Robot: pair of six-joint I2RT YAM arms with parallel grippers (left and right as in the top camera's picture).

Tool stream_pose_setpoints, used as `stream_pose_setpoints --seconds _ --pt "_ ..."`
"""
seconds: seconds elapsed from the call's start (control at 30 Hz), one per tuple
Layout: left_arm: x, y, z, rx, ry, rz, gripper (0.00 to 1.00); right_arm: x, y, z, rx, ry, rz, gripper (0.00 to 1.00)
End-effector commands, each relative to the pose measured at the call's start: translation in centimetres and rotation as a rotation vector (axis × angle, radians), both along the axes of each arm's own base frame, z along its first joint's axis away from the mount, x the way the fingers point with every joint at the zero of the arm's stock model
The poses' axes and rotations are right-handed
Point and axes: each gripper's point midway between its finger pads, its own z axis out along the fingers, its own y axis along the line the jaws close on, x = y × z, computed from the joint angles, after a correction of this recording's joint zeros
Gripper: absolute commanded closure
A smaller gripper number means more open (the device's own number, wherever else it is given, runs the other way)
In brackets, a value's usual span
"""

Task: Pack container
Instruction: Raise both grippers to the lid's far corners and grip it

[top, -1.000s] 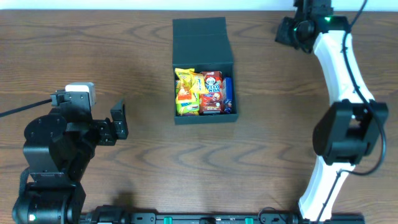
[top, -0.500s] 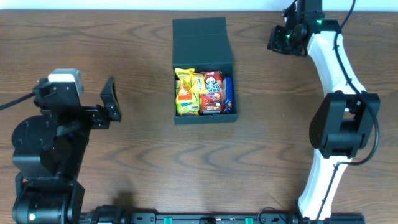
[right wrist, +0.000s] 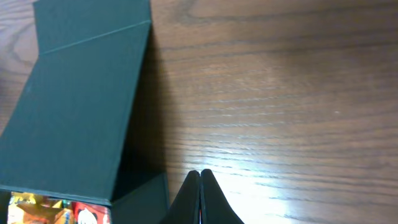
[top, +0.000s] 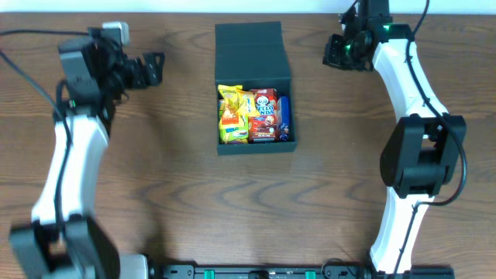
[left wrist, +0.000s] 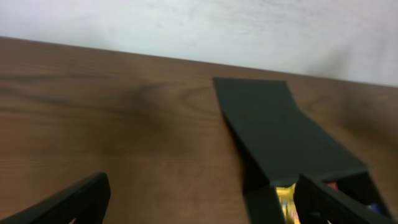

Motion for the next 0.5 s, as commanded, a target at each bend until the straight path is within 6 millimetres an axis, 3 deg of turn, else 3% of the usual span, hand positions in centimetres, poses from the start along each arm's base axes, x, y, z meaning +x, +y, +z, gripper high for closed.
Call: stream_pose_setpoints --seconds 0.0,0.07,0.23,0.4,0.43,0.47 --pt "2.8 -1.6 1.4 -0.142 -0.033 -0.155 0.05 -0.1 1.3 0.5 0.012 -0.007 0.022 0.99" --pt "5.1 -1.6 0.9 -0.162 -0.027 -0.173 0.05 -0.2 1.8 0.5 0.012 -0.008 0.030 0.99" --pt "8.6 -2.5 0.1 -0.234 0.010 -0.246 0.05 -0.2 2.6 0.5 0.013 -0.013 0.044 0.99" --pt "11.0 -3.9 -3.1 -0.332 0.056 -0.335 0.05 0.2 3.5 0.8 0.026 -0.030 0.039 0.99" --pt "11.0 -4.4 -3.7 -0.351 0.059 -0.362 0.00 0.2 3.6 0.9 0.027 -0.033 0.041 0.99" --pt "11.0 -4.8 -4.8 -0.374 0.083 -0.370 0.22 0.3 3.7 0.9 0.027 -0.037 0.042 0.98"
